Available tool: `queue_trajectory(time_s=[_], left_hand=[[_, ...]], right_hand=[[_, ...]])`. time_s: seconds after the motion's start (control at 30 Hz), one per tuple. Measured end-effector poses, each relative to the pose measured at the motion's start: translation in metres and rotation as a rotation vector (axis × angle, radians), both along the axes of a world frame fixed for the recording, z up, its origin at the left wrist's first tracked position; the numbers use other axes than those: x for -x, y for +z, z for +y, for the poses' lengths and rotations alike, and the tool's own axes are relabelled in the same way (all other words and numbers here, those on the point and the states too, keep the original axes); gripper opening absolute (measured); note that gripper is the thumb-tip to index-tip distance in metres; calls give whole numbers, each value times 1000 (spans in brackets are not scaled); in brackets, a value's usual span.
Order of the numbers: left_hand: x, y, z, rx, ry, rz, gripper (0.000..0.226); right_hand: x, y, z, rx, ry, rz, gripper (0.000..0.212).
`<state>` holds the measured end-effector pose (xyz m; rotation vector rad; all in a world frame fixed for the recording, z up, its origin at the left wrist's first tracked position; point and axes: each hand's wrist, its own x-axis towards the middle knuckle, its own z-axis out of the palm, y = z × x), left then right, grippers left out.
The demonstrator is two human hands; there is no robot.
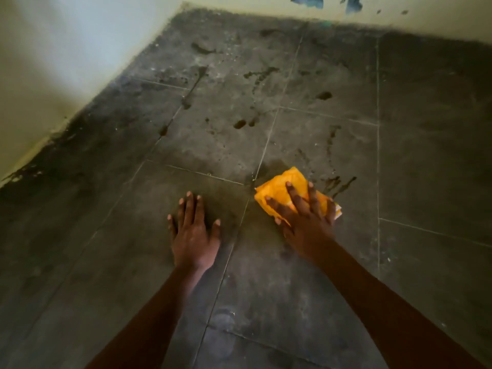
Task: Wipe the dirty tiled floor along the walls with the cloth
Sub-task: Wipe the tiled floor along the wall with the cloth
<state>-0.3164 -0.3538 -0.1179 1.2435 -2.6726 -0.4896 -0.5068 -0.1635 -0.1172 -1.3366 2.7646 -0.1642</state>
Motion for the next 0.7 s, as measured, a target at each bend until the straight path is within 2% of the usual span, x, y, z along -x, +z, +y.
queue_trajectory(time_s=[0.13,0.23,0.37,0.57,0.7], left_hand=[[47,-3,-15,32,-12,73,82],[69,-13,-16,77,-59,45,76],[75,-23,-12,135,-65,-11,71],[71,-15,8,152,25,-1,67],[73,-12,4,186,33,-49,65]], right_hand=[[-11,-2,51,-1,173,62,55],[6,-4,66,-54,42,61,56],[31,-5,25,-30,-84,-30,54],[28,3,75,-5,108,54,57],[60,14,39,-102,-197,-15,55]])
